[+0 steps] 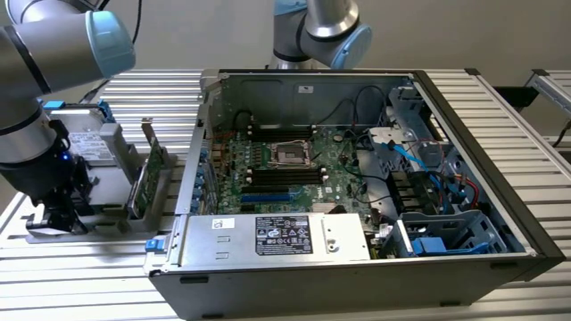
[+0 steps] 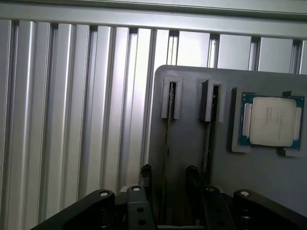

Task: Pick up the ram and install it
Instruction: 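Pick up the ram and move it above insertion slot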

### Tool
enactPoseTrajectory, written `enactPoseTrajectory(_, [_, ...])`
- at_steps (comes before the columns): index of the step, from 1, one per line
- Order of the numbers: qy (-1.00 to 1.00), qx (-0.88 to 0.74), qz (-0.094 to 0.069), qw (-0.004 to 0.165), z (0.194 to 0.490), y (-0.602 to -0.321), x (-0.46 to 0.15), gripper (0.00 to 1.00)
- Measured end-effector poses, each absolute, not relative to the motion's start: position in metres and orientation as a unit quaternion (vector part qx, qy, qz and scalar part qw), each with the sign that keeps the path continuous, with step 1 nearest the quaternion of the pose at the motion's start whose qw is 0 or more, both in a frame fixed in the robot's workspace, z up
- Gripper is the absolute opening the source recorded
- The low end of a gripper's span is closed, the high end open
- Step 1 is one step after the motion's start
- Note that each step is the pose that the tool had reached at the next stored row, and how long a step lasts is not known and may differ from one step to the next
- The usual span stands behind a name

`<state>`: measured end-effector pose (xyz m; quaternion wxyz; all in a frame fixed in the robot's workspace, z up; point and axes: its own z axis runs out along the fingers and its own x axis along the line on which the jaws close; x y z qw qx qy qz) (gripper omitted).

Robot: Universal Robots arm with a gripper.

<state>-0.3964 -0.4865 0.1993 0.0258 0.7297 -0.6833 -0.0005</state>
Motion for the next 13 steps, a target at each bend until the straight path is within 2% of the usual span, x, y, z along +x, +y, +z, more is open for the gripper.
enactPoseTrajectory(6, [-0.683, 0.730, -0.001, 0.026, 0.1927, -0.4866, -0.3964, 0.42])
enactPoseTrajectory(8, [-0.683, 0.730, -0.001, 0.026, 0.1927, -0.4866, -0.3964, 0.34])
enactPoseTrajectory(9, [-0.683, 0.730, -0.001, 0.026, 0.1926, -0.4866, -0.3964, 0.34])
enactPoseTrajectory(12, [-0.683, 0.730, -0.001, 0.026, 0.1926, -0.4866, -0.3964, 0.15])
enactPoseTrajectory(13, [-0.683, 0.730, -0.001, 0.026, 0.1926, -0.4866, -0.3963, 0.15])
